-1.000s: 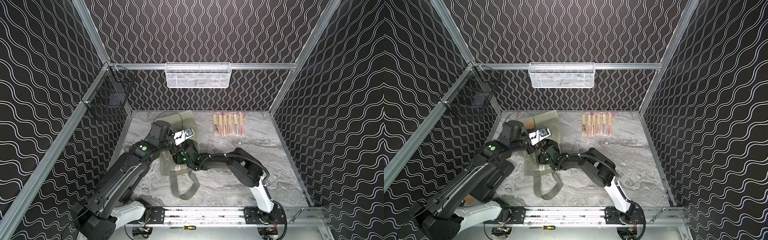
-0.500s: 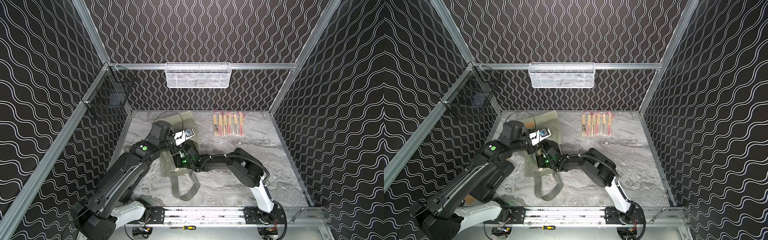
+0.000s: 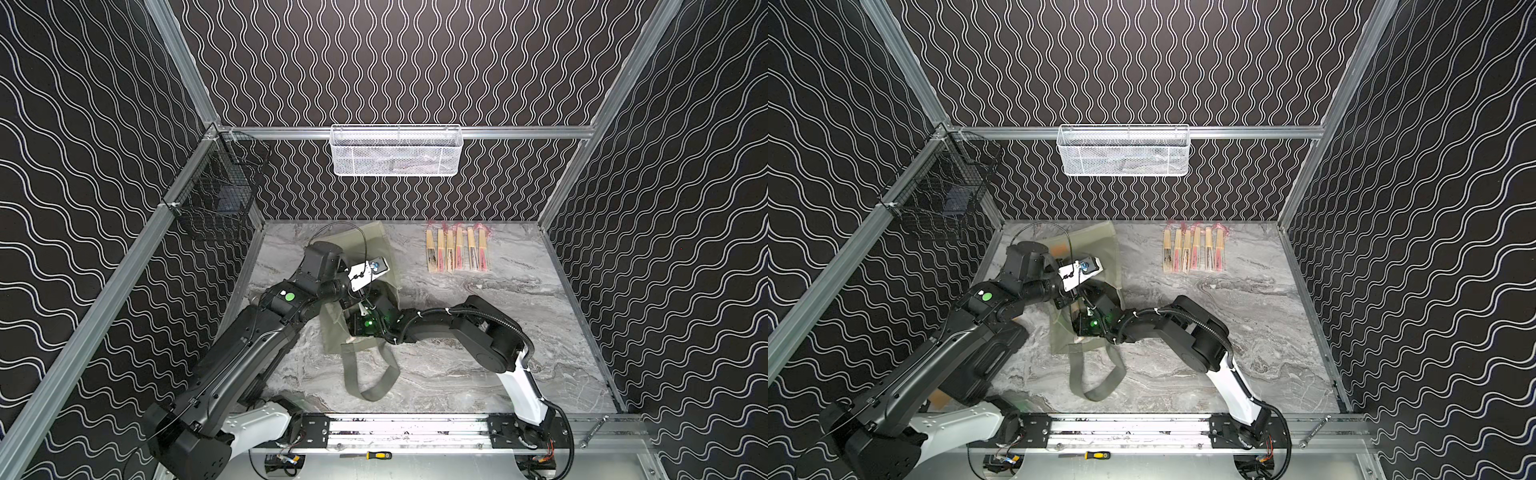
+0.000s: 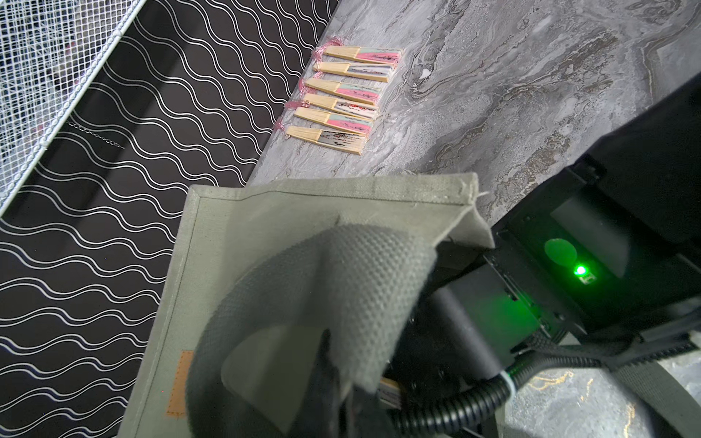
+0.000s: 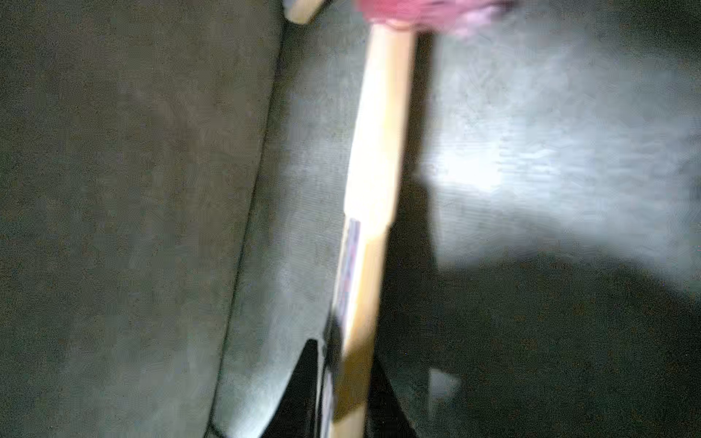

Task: Take out the folding fans from the tote bags
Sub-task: Pick up the folding fan from the canvas bag.

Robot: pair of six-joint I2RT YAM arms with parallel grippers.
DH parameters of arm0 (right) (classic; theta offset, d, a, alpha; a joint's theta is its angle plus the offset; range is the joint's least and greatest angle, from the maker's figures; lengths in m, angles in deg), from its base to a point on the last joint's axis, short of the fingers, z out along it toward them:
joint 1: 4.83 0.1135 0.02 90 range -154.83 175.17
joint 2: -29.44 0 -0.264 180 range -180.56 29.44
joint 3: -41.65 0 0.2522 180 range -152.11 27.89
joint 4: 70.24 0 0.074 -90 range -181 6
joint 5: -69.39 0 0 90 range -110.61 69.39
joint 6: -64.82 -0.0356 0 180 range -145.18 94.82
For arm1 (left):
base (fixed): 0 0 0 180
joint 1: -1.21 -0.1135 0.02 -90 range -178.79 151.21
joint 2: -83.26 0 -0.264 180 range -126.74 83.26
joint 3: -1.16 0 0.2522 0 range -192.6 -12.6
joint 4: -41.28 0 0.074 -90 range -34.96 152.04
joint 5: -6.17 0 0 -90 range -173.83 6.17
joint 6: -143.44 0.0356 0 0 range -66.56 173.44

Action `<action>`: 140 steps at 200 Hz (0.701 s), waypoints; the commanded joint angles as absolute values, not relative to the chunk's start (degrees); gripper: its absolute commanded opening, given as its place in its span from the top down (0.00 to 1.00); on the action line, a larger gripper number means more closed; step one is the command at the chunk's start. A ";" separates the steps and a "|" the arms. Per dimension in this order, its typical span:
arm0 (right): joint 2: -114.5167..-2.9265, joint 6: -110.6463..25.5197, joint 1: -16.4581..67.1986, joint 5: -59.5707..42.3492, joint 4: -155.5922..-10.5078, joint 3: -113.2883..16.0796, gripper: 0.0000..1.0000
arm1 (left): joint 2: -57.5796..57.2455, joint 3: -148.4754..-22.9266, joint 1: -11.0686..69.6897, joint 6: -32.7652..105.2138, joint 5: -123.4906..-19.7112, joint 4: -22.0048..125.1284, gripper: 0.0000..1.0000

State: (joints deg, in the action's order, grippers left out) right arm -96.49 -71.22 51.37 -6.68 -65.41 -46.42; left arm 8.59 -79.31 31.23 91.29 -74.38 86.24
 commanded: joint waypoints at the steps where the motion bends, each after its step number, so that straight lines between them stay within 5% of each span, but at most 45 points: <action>1: -94.48 -72.61 51.42 -4.94 -63.63 -44.99 0.83 | 8.86 -79.40 31.27 91.08 -73.20 83.92 1.00; 140: -78.96 -76.53 51.66 -1.74 -58.71 -32.35 0.89 | 8.91 -78.97 31.77 91.39 -73.98 83.67 1.00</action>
State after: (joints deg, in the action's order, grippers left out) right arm -80.64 -75.70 51.44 -2.76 -61.00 -33.15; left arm 9.05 -79.21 31.65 91.33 -74.25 85.83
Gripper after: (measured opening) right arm 0.122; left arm 0.055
